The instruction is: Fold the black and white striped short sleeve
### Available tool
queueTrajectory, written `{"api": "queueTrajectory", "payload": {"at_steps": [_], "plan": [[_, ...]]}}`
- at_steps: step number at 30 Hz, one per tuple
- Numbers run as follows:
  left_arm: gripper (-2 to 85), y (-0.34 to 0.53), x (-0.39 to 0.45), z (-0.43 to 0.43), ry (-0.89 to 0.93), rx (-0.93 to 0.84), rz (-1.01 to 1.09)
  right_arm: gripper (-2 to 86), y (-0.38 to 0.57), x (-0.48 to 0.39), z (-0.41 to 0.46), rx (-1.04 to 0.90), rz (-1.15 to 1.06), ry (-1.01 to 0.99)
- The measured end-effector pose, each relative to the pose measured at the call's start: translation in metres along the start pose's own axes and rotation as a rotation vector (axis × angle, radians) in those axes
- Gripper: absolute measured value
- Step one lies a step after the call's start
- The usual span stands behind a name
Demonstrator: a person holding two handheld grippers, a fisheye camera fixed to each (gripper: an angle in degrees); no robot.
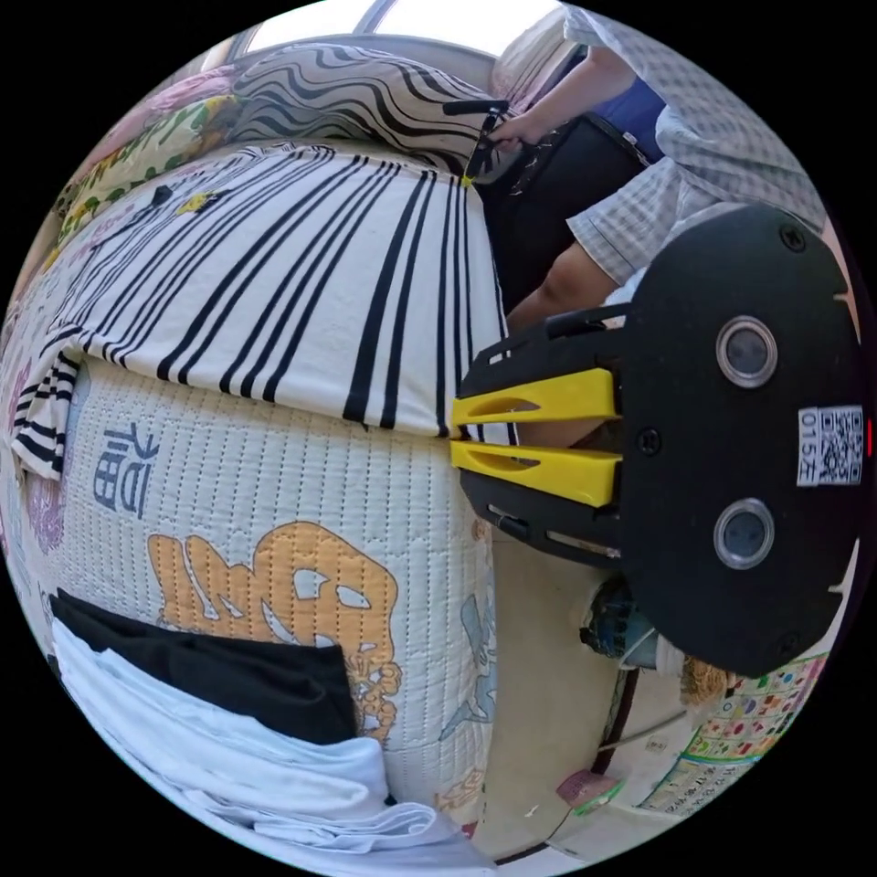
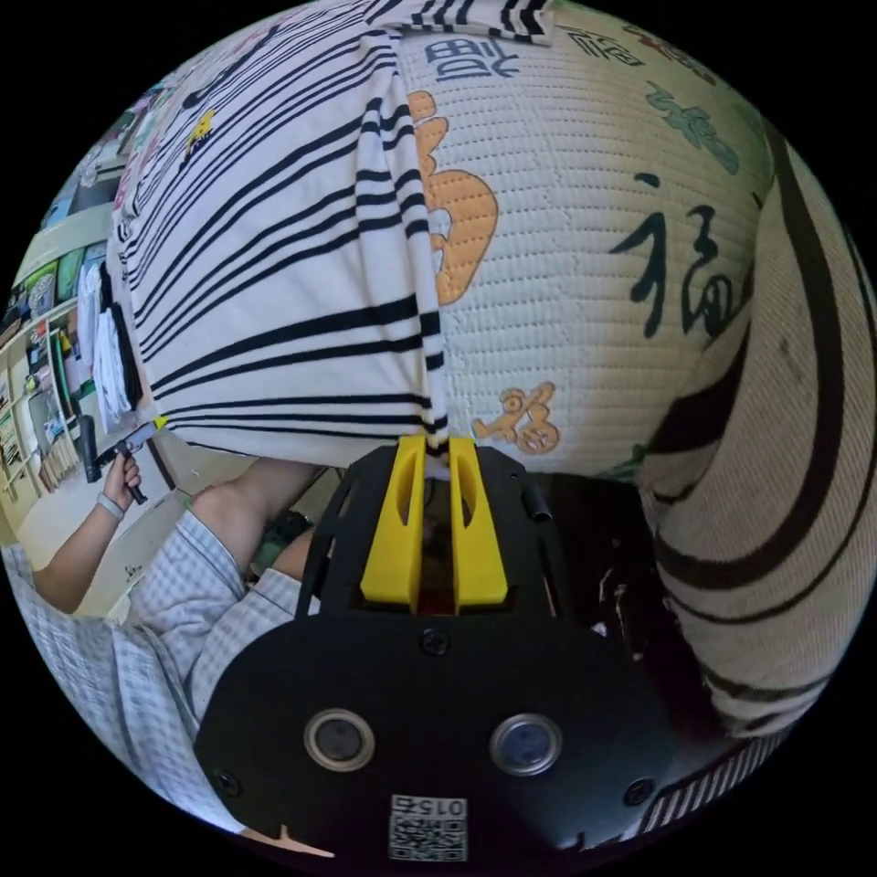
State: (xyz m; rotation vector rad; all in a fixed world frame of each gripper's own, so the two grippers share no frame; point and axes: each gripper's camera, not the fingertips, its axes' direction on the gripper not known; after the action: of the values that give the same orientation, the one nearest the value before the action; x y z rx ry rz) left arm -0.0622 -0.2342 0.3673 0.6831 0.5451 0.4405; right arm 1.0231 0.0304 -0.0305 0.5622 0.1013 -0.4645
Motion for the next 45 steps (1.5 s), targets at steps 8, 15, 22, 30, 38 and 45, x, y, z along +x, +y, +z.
{"api": "queueTrajectory", "payload": {"at_steps": [8, 15, 22, 30, 38, 45], "plan": [[1.5, 0.002, 0.006, -0.022, -0.038, 0.058, 0.063, 4.8, 0.084, 0.011, -0.069, 0.165, 0.208, -0.04], [4.2, -0.075, 0.119, -0.042, 0.057, 0.282, 0.312, 5.7, 0.091, 0.023, -0.133, 0.395, 0.247, -0.219], [6.9, -0.191, 0.302, 0.002, 0.179, 0.37, 0.537, 5.9, 0.036, 0.064, -0.22, 0.57, 0.121, -0.132], [7.7, -0.334, 0.515, 0.075, 0.211, 0.249, 0.667, 7.5, -0.041, 0.128, -0.283, 0.646, 0.104, -0.162], [8.9, -0.398, 0.632, 0.165, -0.017, 0.12, 0.768, 7.2, -0.087, 0.17, -0.281, 0.541, 0.169, -0.295], [1.4, -0.431, 0.615, 0.204, -0.088, 0.125, 0.635, 2.4, -0.099, 0.187, -0.283, 0.52, 0.138, -0.343]]}}
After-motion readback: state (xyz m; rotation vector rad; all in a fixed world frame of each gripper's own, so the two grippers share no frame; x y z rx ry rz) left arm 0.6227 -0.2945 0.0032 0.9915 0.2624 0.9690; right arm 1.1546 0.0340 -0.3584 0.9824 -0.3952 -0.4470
